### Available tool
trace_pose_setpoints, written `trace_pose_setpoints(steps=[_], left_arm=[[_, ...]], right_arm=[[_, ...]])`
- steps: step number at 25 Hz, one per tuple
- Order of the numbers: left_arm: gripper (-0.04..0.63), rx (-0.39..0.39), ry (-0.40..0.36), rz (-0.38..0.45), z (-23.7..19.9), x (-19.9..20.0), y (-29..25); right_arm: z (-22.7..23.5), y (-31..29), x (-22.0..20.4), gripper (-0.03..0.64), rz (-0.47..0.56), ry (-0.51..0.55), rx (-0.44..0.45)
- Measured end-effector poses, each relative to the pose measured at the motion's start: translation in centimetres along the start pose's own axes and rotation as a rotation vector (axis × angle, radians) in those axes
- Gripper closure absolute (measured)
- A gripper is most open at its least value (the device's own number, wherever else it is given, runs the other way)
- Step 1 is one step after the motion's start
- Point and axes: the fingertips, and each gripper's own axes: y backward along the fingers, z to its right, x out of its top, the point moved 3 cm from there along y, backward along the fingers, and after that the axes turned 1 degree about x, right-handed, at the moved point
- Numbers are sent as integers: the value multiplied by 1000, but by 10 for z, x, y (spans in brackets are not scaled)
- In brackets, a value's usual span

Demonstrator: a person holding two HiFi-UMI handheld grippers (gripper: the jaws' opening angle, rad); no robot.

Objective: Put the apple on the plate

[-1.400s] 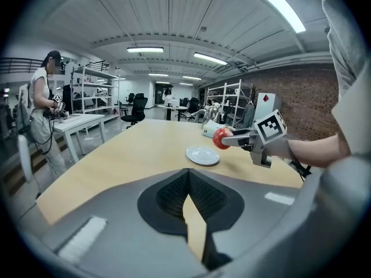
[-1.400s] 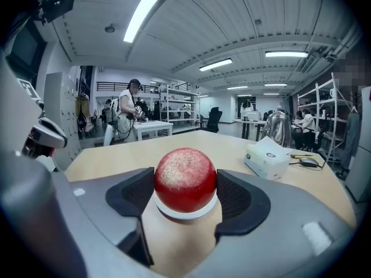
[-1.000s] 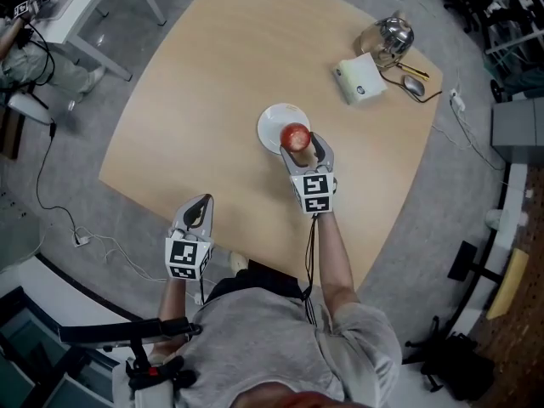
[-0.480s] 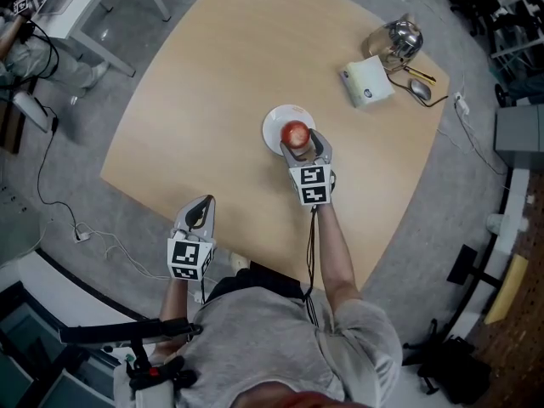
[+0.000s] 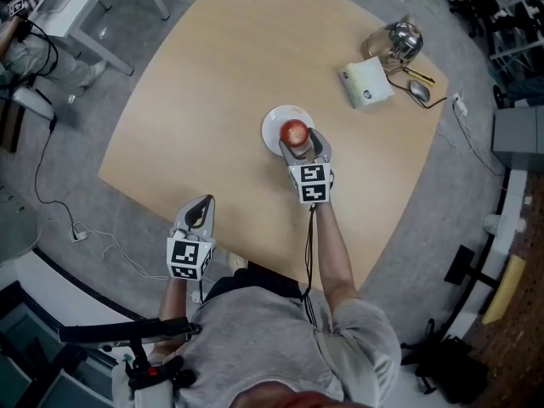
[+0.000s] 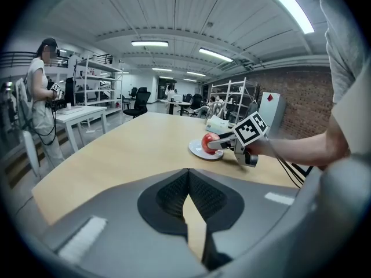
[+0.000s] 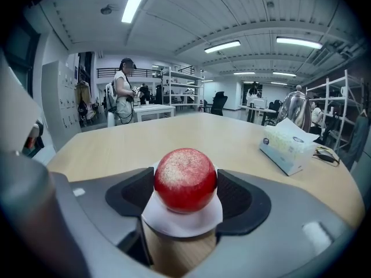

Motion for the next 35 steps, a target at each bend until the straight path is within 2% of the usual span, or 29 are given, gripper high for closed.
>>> trace_pose_setpoints(steps=[7, 18, 23, 35], left_arm=[[575, 4, -13, 12, 1, 3, 7], [575, 8, -35, 62, 6, 13, 31], [575, 10, -50, 95, 10, 21, 44], [575, 13, -80, 147, 23, 30, 86]], right_arm=[[2, 5, 6, 259, 30, -51, 1], [-5, 36, 25, 264, 76, -49, -7], [-9, 61, 36, 322, 108, -33, -32], [-24, 123, 39, 382, 150, -49, -82]])
